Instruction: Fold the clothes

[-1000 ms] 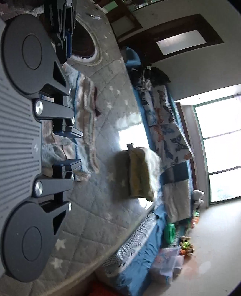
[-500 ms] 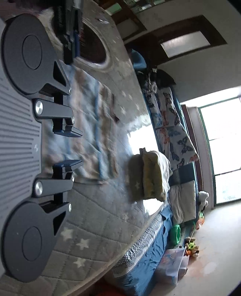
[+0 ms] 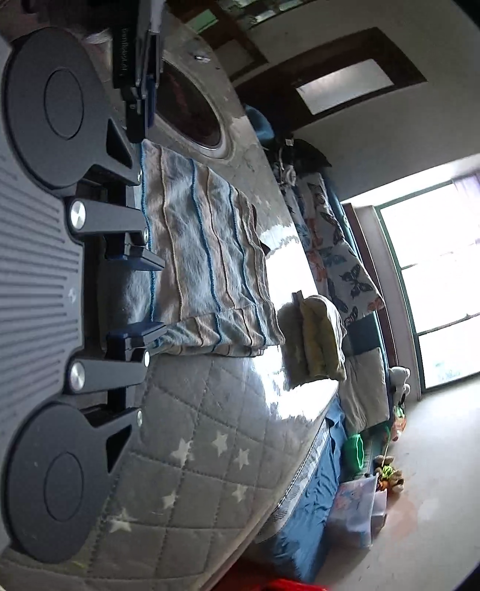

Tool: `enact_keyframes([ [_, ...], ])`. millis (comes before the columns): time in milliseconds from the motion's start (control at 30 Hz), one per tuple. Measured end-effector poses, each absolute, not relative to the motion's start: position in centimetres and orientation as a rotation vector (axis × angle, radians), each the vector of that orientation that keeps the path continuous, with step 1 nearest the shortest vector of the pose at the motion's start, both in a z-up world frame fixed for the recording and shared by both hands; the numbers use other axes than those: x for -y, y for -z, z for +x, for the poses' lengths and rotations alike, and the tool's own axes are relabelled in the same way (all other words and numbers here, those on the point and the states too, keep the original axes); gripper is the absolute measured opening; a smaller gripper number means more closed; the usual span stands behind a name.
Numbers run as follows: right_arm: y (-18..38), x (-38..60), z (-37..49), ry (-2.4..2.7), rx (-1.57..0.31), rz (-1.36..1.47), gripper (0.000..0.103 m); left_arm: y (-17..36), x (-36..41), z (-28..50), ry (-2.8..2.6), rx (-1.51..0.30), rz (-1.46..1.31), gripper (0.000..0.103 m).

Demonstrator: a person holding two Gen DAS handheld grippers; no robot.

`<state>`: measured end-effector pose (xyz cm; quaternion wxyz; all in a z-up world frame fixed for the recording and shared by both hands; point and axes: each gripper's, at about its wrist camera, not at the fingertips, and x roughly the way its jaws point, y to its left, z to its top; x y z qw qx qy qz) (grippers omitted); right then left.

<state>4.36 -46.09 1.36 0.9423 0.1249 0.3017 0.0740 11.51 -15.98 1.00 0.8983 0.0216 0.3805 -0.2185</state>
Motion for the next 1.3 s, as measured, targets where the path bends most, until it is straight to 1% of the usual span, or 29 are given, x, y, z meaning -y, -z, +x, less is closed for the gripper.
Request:
enact_keyframes([
  [67, -1.4, 46.0, 4.1, -0.145, -0.604, 0.262, 0.033, -0.9, 15.8, 11.2, 0.447, -0.789, 0.046, 0.042],
  [100, -1.3, 45.8, 4.0, -0.144, -0.604, 0.256, 0.038, -0.9, 15.7, 11.1, 0.442, -0.790, 0.046, 0.044],
  [200, -1.0, 45.0, 3.5, -0.134, -0.602, 0.227, 0.040, -0.9, 15.6, 10.7, 0.430, -0.794, 0.045, 0.051],
  [233, -1.0, 44.7, 3.3, -0.128, -0.596, 0.211, 0.044, -1.0, 15.6, 10.5, 0.427, -0.795, 0.045, 0.055],
  [267, -1.0, 44.4, 3.1, -0.122, -0.591, 0.195, 0.048, -1.0, 15.5, 10.3, 0.422, -0.796, 0.044, 0.056],
  [300, -1.1, 44.1, 2.8, -0.122, -0.583, 0.191, 0.057, -1.0, 15.5, 10.2, 0.418, -0.797, 0.044, 0.058],
  [333, -1.3, 43.9, 2.5, -0.124, -0.575, 0.189, 0.062, -0.9, 15.4, 10.1, 0.415, -0.800, 0.043, 0.060],
  [367, -1.4, 43.6, 2.3, -0.127, -0.569, 0.186, 0.063, -0.9, 15.4, 9.9, 0.414, -0.802, 0.041, 0.062],
  [400, -1.4, 43.4, 2.1, -0.124, -0.567, 0.177, 0.066, -0.9, 15.3, 9.8, 0.413, -0.804, 0.041, 0.066],
  [433, -1.4, 43.1, 1.9, -0.120, -0.564, 0.168, 0.071, -0.9, 15.3, 9.6, 0.411, -0.806, 0.043, 0.070],
  [467, -1.5, 42.8, 1.7, -0.116, -0.561, 0.158, 0.074, -0.9, 15.3, 9.4, 0.409, -0.807, 0.044, 0.073],
  [533, -1.5, 42.4, 1.4, -0.111, -0.561, 0.146, 0.079, -0.8, 15.2, 9.0, 0.406, -0.807, 0.048, 0.081],
  [567, -1.4, 42.3, 1.3, -0.110, -0.563, 0.144, 0.081, -0.8, 15.1, 8.8, 0.405, -0.807, 0.049, 0.082],
  [600, -1.4, 42.2, 1.2, -0.109, -0.566, 0.142, 0.084, -0.8, 15.1, 8.6, 0.403, -0.806, 0.051, 0.086],
  [667, -1.3, 42.0, 0.9, -0.109, -0.569, 0.142, 0.086, -0.7, 14.9, 8.2, 0.401, -0.806, 0.050, 0.089],
  [733, -1.3, 41.7, 0.6, -0.110, -0.571, 0.145, 0.091, -0.6, 14.7, 7.9, 0.400, -0.807, 0.048, 0.092],
  [867, -1.1, 41.0, 0.3, -0.112, -0.579, 0.141, 0.096, -0.5, 14.3, 7.2, 0.391, -0.805, 0.047, 0.096],
  [967, -1.1, 40.2, 0.0, -0.095, -0.579, 0.123, 0.103, -0.5, 13.9, 6.7, 0.384, -0.801, 0.050, 0.099],
  [1067, -1.0, 39.9, -0.3, -0.084, -0.580, 0.120, 0.103, -0.4, 13.5, 6.3, 0.381, -0.802, 0.045, 0.103],
  [1300, -0.9, 39.2, -1.1, -0.056, -0.583, 0.116, 0.103, -0.1, 12.6, 5.3, 0.362, -0.803, 0.036, 0.103],
])
